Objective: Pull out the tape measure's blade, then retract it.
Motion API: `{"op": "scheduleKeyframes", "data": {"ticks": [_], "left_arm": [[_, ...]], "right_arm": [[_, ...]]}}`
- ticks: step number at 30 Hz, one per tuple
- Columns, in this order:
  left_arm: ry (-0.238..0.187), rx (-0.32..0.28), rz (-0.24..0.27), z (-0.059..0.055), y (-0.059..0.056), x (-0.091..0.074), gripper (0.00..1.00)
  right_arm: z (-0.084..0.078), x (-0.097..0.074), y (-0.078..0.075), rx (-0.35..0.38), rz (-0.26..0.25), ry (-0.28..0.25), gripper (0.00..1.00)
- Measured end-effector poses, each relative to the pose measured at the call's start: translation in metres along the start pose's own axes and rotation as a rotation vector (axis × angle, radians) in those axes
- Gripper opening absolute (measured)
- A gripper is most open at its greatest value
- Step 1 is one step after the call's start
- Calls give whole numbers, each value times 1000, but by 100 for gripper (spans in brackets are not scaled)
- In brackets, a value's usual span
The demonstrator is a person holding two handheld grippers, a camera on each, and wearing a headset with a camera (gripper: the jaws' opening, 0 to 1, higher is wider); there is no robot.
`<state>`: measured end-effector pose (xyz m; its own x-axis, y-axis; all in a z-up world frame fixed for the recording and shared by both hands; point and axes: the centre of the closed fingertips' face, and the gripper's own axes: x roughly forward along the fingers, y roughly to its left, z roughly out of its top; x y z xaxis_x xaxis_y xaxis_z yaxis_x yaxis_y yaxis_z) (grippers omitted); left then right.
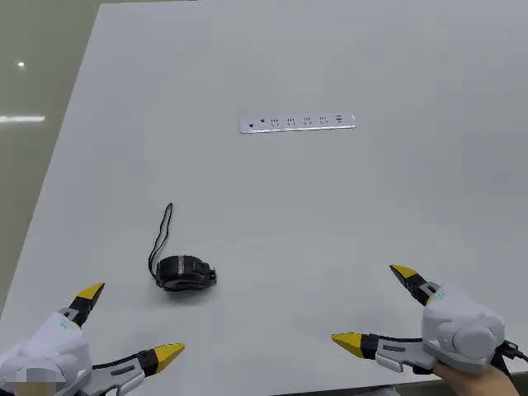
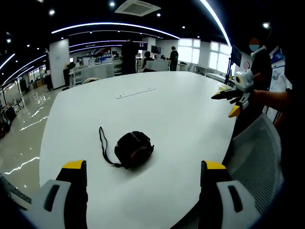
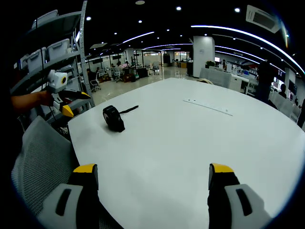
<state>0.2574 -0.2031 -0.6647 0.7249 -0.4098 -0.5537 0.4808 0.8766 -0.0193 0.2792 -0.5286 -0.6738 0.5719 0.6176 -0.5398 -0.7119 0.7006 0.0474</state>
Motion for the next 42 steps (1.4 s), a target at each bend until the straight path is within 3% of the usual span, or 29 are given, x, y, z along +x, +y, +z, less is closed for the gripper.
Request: {"op": "scheduleKeyframes", "data": {"ticks": [10, 21, 32, 42], "left_arm": [[16, 0, -17, -2, -2, 5, 97], [14, 13, -32, 6, 1, 14, 95], [37, 64, -53, 16, 12, 20, 91], [71, 122, -105, 17, 10, 29, 86]], "right_arm": [[-1, 1, -1, -18, 15, 14, 97], [5, 5, -2, -60, 42, 6, 93], [10, 9, -3, -104, 85, 8, 88], [16, 17, -2, -134, 138, 11, 84]]}}
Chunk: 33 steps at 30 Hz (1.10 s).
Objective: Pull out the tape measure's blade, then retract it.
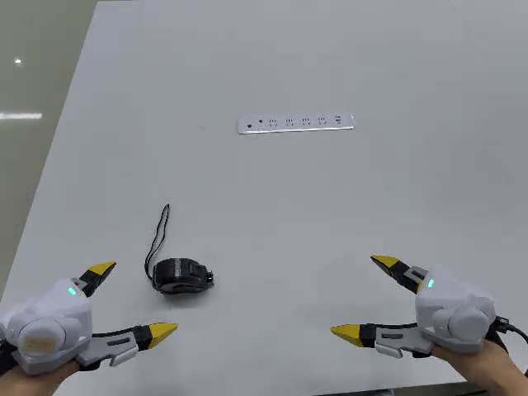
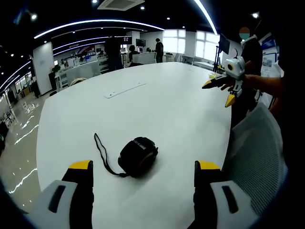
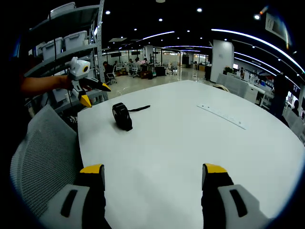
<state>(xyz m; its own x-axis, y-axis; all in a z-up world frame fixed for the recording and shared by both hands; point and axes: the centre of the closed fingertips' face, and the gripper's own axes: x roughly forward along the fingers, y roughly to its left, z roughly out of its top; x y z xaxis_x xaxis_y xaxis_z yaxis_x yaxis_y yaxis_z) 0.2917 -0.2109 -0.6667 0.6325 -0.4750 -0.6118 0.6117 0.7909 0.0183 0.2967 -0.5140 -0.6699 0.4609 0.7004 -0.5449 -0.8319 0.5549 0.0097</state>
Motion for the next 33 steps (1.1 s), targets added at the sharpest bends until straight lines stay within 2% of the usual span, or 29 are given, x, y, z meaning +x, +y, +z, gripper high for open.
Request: {"op": "scheduleKeyframes", "data": {"ticks": [7, 12, 15, 26, 33], "left_arm": [[26, 29, -30, 1, 0, 7, 82], [46, 44, -71, 0, -1, 12, 76], [63, 77, -84, -2, 0, 14, 71], [79, 147, -132, 2, 4, 24, 64], [93, 195, -174, -1, 7, 32, 59]], "right_arm": [[3, 8, 2, -37, 47, 8, 81], [7, 15, 4, -62, 74, 14, 78], [11, 18, 4, -75, 90, 14, 78], [14, 32, 4, -120, 153, 42, 74], [16, 44, 6, -152, 203, 57, 71]]}}
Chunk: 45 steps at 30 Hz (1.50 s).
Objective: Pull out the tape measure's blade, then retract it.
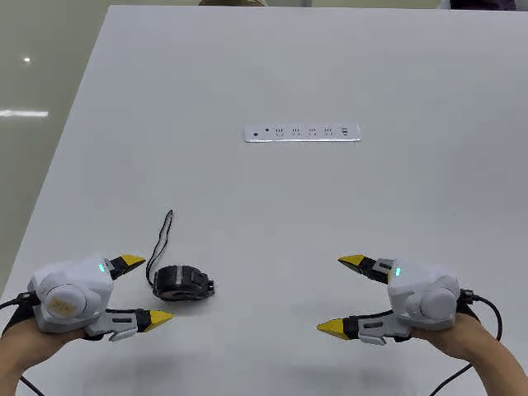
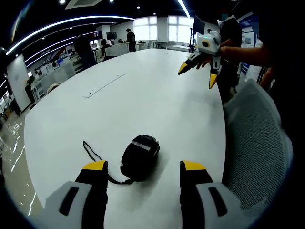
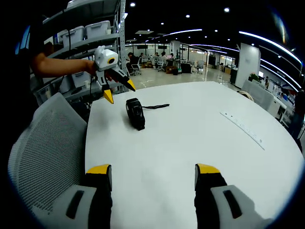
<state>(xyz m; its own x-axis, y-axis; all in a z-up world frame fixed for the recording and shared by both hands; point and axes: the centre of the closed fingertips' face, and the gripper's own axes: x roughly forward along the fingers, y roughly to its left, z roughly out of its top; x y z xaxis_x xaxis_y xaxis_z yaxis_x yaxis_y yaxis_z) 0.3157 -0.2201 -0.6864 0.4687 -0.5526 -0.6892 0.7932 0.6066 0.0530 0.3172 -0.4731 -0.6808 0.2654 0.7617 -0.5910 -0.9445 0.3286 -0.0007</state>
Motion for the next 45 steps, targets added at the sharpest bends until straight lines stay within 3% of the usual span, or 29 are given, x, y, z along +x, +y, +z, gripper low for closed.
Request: {"op": "scheduleKeyframes", "data": {"ticks": [17, 29, 39, 45], "left_arm": [[83, 105, -72, -6, 11, 17, 52], [148, 200, -127, -16, 11, 29, 47], [167, 246, -168, -27, 13, 44, 42], [174, 272, -182, -28, 13, 47, 38]], "right_arm": [[12, 37, -4, -75, 115, 11, 64], [16, 65, -1, -141, 194, 31, 61], [17, 88, 0, -165, 235, 47, 58], [18, 99, 2, -172, 251, 49, 57]]}}
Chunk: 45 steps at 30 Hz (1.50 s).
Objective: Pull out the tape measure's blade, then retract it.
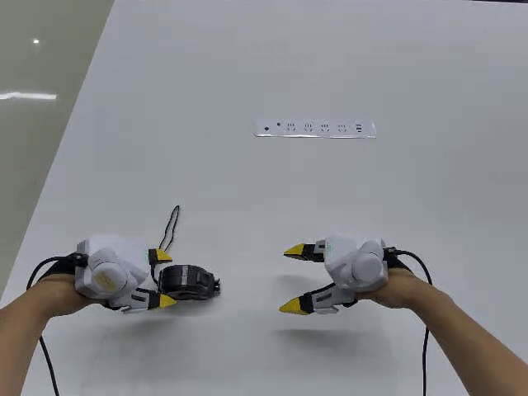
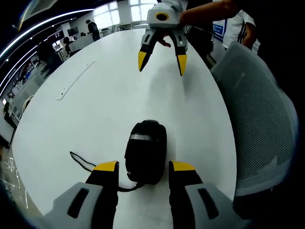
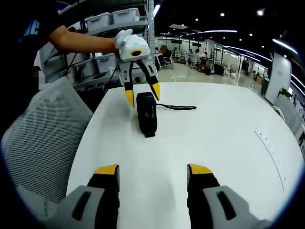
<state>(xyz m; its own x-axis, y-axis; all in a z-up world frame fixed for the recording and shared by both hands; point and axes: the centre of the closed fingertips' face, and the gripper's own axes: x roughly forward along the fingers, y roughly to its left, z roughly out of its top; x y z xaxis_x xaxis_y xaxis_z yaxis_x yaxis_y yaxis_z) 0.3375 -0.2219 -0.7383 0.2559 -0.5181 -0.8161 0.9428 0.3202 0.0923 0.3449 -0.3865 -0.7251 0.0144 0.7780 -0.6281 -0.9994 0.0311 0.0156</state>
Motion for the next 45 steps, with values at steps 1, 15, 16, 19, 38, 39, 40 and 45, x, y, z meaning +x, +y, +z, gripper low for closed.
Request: {"op": "scheduleKeyframes", "data": {"ticks": [1, 15, 16, 19, 38, 39, 40, 45], "left_arm": [[3, 2, -1, 0, 0, 1, 38], [25, 48, -26, -4, -1, 9, 32], [28, 49, -29, -4, -1, 10, 32], [35, 63, -34, -5, -2, 13, 31], [35, 54, -31, -4, -4, 13, 28], [32, 50, -29, -4, -4, 13, 28], [30, 50, -28, -4, -4, 13, 28], [20, 44, -27, -5, -3, 13, 28]], "right_arm": [[1, 2, 0, -5, 2, 0, 56], [8, 32, 0, -33, 42, 1, 50], [8, 35, 0, -32, 44, 2, 50], [11, 40, -1, -31, 49, -3, 50], [26, 72, 6, -40, 87, -41, 39], [27, 74, 6, -40, 91, -41, 39], [27, 75, 7, -40, 93, -41, 39], [30, 82, 9, -44, 105, -41, 37]]}}
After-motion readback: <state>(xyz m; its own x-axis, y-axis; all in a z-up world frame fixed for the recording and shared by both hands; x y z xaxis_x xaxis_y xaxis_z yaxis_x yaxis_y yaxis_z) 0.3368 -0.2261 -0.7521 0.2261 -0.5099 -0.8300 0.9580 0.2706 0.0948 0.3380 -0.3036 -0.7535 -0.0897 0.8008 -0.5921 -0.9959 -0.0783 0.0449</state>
